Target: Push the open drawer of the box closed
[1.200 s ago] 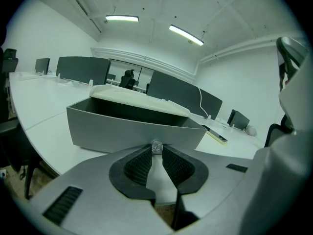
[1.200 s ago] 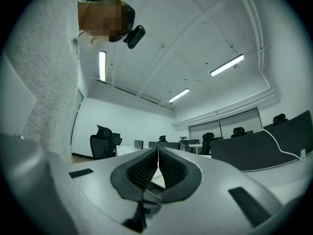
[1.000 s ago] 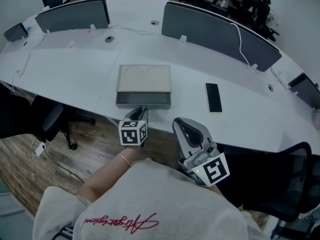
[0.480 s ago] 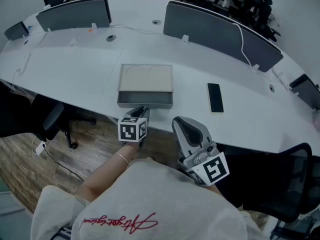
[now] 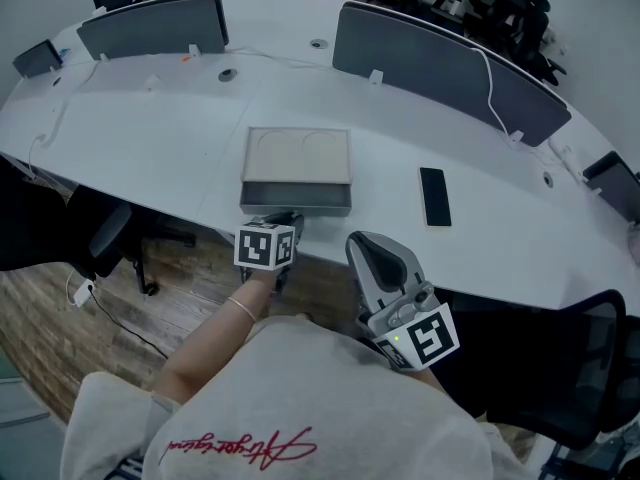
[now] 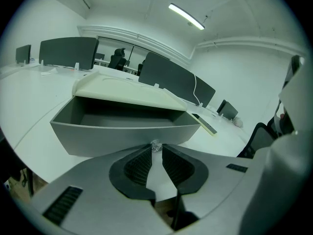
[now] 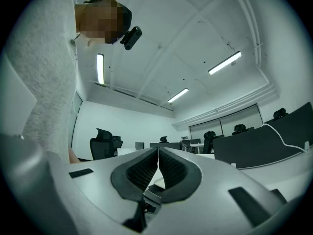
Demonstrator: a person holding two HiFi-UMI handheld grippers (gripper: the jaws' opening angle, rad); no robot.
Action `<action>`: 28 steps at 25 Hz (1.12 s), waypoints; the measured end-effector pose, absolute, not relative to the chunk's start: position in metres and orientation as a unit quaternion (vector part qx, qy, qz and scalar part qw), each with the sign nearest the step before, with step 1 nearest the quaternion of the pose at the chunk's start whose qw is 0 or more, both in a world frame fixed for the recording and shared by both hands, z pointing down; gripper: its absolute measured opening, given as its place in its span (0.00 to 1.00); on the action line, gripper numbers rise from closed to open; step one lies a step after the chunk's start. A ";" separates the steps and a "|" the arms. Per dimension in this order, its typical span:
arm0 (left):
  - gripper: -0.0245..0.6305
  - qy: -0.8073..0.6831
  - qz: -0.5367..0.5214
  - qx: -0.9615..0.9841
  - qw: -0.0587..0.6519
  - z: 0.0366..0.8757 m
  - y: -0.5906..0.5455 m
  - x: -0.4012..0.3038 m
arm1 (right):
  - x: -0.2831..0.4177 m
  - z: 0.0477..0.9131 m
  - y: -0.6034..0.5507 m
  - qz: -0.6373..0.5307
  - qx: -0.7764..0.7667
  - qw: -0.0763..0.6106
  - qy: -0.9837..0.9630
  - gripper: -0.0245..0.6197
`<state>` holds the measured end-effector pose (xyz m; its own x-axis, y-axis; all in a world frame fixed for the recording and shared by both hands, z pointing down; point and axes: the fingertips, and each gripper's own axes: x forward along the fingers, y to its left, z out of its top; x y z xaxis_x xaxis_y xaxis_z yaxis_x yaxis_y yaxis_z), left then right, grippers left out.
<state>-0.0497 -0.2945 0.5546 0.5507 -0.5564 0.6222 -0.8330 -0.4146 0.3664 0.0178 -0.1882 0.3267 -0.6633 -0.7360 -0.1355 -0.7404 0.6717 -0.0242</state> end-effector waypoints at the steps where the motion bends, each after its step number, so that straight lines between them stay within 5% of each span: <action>1: 0.16 -0.423 0.208 0.815 0.335 0.555 -0.294 -0.050 | 0.017 0.327 -0.188 0.016 -0.405 0.068 0.912 0.07; 28: 0.16 -0.427 0.181 0.806 0.367 0.554 -0.307 -0.044 | 0.014 0.329 -0.185 0.008 -0.396 0.072 0.915 0.07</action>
